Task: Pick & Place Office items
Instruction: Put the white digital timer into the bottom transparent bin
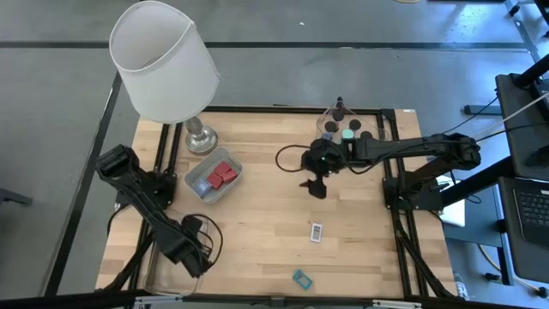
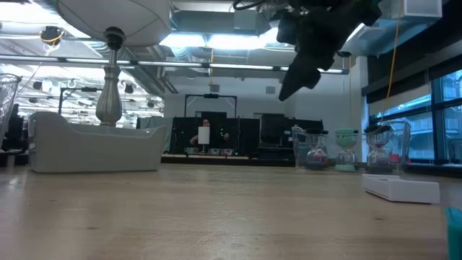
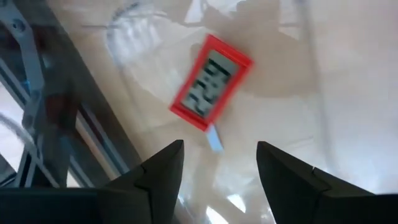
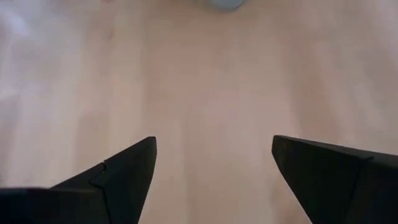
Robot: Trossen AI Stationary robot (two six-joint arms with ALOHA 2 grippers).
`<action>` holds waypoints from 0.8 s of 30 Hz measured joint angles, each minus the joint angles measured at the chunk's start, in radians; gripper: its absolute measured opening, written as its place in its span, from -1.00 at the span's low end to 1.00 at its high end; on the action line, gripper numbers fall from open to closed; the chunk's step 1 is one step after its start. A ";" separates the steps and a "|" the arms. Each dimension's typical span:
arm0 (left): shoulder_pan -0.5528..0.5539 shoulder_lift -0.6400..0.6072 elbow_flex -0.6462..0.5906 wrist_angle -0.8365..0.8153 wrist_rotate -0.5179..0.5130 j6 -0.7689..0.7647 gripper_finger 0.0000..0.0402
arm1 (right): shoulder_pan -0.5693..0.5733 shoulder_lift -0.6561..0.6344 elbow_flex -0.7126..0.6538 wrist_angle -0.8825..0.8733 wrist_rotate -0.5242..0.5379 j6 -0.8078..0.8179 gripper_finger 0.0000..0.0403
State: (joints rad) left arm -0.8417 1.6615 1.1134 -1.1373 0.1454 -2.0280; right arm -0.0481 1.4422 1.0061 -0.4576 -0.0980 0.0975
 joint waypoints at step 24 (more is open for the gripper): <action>0.002 -0.002 0.275 -0.036 -1.008 0.378 -0.12 | 0.471 0.000 -0.102 -0.120 0.131 -0.217 0.60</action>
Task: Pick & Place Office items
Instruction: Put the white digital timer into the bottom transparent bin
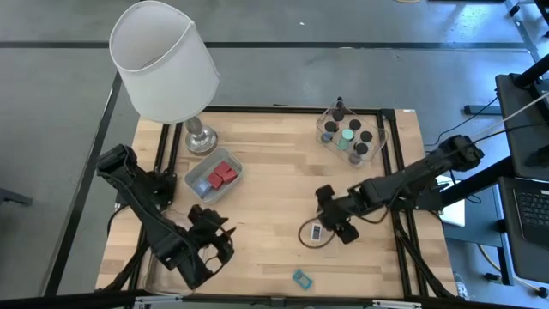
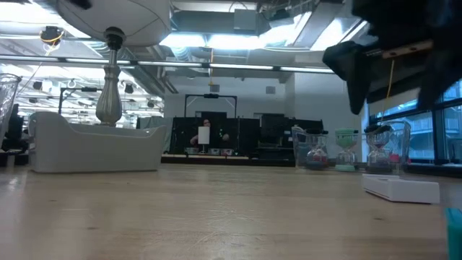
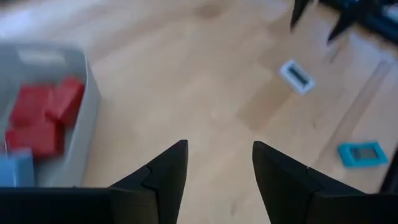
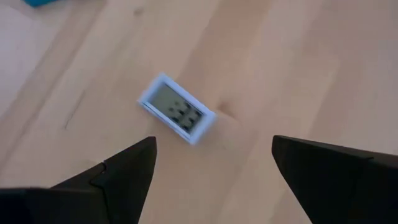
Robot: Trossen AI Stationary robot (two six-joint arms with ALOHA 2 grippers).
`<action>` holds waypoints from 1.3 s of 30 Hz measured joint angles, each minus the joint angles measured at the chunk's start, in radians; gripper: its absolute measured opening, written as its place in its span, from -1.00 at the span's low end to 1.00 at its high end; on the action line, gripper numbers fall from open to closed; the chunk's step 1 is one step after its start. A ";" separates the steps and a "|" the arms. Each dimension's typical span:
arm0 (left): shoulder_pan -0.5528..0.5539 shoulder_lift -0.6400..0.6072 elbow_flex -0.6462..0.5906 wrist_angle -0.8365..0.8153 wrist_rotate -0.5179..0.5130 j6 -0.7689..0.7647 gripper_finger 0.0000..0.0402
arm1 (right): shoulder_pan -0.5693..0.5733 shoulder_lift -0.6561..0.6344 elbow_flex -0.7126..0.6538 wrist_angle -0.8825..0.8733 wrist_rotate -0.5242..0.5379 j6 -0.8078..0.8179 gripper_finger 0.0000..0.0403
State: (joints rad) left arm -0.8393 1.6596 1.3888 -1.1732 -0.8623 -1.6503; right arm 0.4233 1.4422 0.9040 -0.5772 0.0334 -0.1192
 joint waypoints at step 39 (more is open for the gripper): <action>0.105 0.000 0.000 0.059 -0.115 0.074 -0.14 | -0.082 0.267 -0.145 0.452 -0.265 -0.043 0.32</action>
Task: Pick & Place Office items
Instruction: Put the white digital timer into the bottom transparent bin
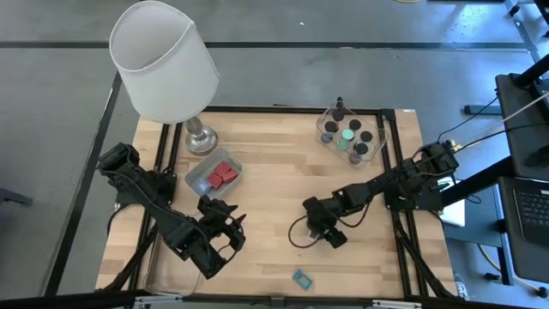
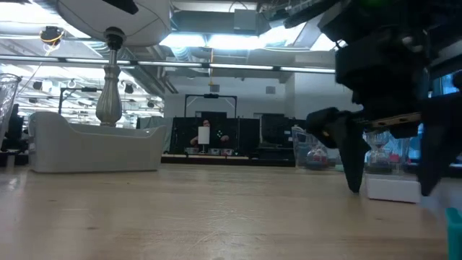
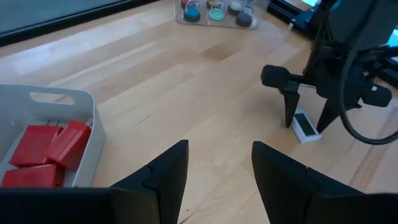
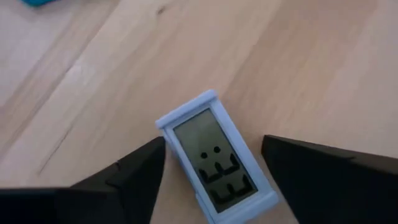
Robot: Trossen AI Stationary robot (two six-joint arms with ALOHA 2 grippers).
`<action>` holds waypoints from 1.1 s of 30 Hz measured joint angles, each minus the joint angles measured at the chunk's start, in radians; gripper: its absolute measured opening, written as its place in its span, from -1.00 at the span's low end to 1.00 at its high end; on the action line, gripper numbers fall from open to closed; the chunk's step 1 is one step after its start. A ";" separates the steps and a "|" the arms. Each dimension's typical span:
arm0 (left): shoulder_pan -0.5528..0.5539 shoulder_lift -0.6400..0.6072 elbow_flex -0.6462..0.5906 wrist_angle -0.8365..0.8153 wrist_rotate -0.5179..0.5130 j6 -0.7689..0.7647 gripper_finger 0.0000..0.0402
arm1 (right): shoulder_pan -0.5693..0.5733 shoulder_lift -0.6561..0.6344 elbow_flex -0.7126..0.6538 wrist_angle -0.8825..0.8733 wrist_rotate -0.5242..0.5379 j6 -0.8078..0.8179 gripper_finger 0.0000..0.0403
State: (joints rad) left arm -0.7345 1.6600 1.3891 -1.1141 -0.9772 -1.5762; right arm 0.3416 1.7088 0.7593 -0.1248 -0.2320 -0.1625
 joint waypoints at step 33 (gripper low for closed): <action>0.244 0.002 -0.007 0.322 0.125 0.305 0.10 | 0.003 -0.090 0.370 -0.072 0.704 0.019 -0.29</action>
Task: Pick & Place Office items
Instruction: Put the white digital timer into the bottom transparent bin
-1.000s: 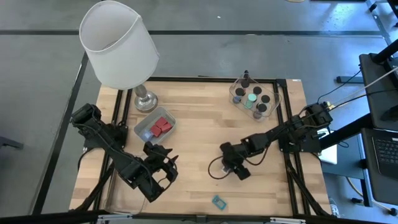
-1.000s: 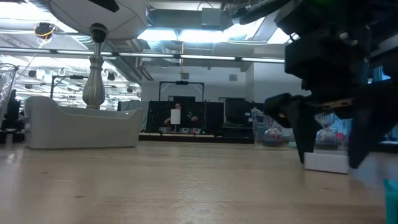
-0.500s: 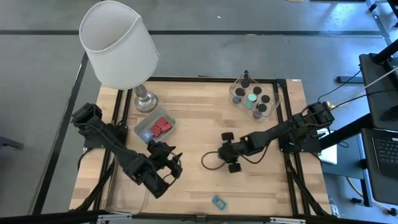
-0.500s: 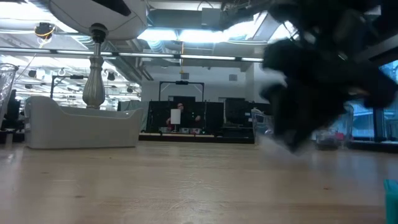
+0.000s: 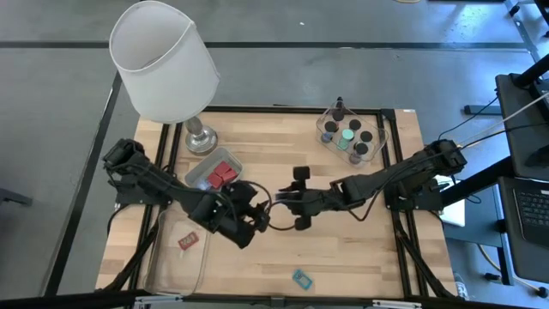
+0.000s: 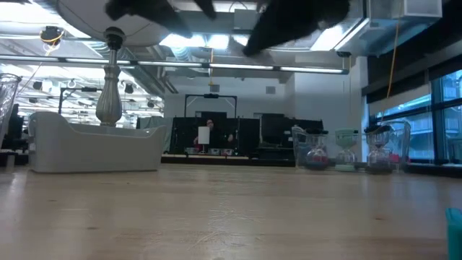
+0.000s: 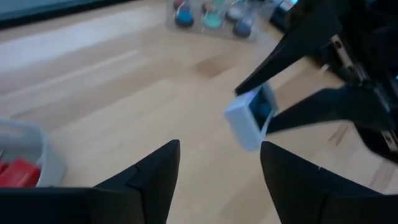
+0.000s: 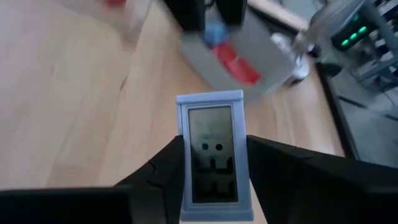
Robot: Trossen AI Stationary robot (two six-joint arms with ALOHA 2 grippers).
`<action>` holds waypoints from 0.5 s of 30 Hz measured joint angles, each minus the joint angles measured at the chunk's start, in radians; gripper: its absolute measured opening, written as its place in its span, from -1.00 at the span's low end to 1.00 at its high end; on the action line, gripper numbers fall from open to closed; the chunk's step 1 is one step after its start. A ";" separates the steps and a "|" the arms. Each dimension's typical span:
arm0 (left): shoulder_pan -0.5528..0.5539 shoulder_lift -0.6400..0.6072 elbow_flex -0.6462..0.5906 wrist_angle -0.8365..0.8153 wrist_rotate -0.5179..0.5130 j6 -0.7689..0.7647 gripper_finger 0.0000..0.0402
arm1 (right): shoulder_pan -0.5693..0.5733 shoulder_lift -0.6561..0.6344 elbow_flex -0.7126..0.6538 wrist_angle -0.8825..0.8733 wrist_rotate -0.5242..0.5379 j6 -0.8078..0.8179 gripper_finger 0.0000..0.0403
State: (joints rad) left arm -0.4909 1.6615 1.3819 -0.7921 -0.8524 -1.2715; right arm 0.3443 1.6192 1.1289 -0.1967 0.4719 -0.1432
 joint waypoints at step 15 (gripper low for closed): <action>0.049 -0.002 -0.001 0.287 -0.013 0.281 0.04 | 0.059 0.000 0.022 0.169 0.201 -0.214 -0.28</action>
State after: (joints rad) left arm -0.4423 1.6592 1.3808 -0.5049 -0.8658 -0.9905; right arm 0.4030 1.6189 1.1507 -0.0279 0.6725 -0.3574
